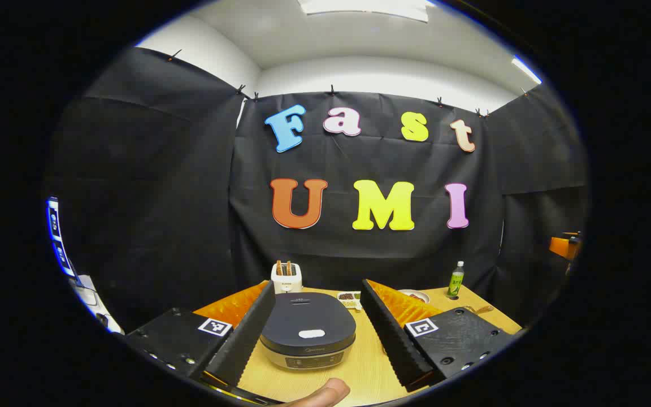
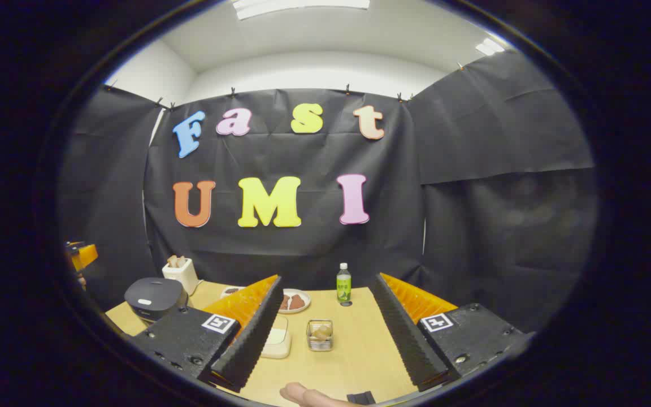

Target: Close the left gripper, press the button to open the rice cooker; take a wooden spoon from the chopstick holder with the right hand, scoop a spoonful of rice and pour it into the rice cooker, then put the wooden spoon back into the chopstick holder.

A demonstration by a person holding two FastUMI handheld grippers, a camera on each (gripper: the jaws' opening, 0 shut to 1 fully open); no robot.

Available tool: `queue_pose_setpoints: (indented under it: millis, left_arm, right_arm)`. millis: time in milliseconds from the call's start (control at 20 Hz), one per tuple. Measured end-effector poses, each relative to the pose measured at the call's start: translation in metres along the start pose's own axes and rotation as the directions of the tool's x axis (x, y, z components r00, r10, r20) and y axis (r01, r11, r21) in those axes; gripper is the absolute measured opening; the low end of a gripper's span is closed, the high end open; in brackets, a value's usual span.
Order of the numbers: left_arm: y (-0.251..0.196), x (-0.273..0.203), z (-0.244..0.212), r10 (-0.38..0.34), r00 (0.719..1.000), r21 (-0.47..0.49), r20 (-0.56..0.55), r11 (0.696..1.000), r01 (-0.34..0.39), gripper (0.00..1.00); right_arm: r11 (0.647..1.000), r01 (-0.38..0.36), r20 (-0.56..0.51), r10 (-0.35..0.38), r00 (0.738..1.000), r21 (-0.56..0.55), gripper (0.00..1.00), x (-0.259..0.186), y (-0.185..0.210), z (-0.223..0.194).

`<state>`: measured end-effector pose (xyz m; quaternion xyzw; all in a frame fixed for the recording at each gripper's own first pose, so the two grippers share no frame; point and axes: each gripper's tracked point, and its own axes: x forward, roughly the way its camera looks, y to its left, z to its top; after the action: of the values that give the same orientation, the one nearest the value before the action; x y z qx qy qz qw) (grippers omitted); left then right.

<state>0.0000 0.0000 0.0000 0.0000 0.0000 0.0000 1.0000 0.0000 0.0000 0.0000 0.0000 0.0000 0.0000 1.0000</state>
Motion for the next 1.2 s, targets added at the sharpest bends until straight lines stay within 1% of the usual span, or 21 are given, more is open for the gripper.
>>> queue_pose_setpoints:
  millis: [150, 200, 250, 400, 600, 850, 950, 1000, 1050, 1100, 1150, 1200]
  left_arm:
    - [-0.003, -0.002, 0.001, -0.001, 1.0, 0.002, -0.004, 1.0, 0.001, 0.96]
    - [-0.004, -0.002, 0.0, -0.002, 1.0, 0.005, -0.007, 1.0, 0.002, 1.0]
    - [-0.005, -0.002, -0.001, 0.001, 1.0, 0.007, -0.011, 1.0, -0.001, 0.96]
    - [0.002, -0.004, 0.004, 0.041, 0.999, 0.002, 0.004, 0.999, -0.041, 0.96]
    - [-0.003, 0.0, -0.006, 0.026, 0.999, -0.016, -0.031, 1.0, -0.027, 0.96]
    - [0.001, 0.011, -0.021, 0.045, 0.997, 0.024, -0.062, 0.999, -0.044, 0.96]
    - [0.001, 0.019, -0.026, 0.049, 0.996, 0.035, -0.075, 0.998, -0.047, 0.94]
    - [-0.004, 0.024, -0.03, 0.034, 0.996, 0.036, -0.084, 0.999, -0.031, 0.89]
    - [-0.009, 0.027, -0.034, 0.016, 0.995, 0.04, -0.094, 0.999, -0.013, 0.75]
    - [-0.012, 0.032, -0.039, 0.006, 0.994, 0.048, -0.106, 0.999, -0.001, 0.72]
    - [-0.013, 0.037, -0.044, 0.004, 0.993, 0.064, -0.12, 0.998, 0.004, 0.66]
    - [-0.013, 0.041, -0.049, 0.005, 0.991, 0.081, -0.137, 0.997, 0.006, 0.53]
  right_arm:
    - [1.0, 0.01, 0.016, -0.01, 1.0, -0.005, 1.0, -0.001, -0.006, 0.004]
    - [1.0, 0.017, 0.021, -0.017, 1.0, -0.004, 1.0, -0.001, -0.01, 0.003]
    - [1.0, 0.021, 0.025, -0.021, 0.999, 0.0, 1.0, -0.001, -0.013, 0.004]
    - [1.0, 0.03, 0.039, -0.03, 0.999, 0.009, 1.0, 0.0, -0.021, 0.005]
    - [0.999, 0.05, 0.072, -0.05, 0.996, 0.004, 1.0, 0.0, -0.032, 0.01]
    - [0.998, 0.061, 0.102, -0.061, 0.993, 0.006, 1.0, -0.002, -0.04, 0.007]
    - [0.998, 0.057, 0.111, -0.057, 0.992, 0.0, 1.0, -0.001, -0.041, 0.005]
    - [0.999, 0.049, 0.114, -0.048, 0.992, -0.002, 1.0, 0.001, -0.04, 0.003]
    - [0.999, 0.042, 0.116, -0.041, 0.992, -0.006, 1.0, 0.002, -0.039, 0.001]
    - [0.999, 0.045, 0.124, -0.043, 0.991, -0.014, 1.0, 0.004, -0.042, 0.0]
    - [0.999, 0.048, 0.132, -0.045, 0.99, -0.025, 1.0, 0.006, -0.044, -0.001]
    - [0.998, 0.048, 0.139, -0.043, 0.989, -0.035, 1.0, 0.006, -0.044, -0.003]
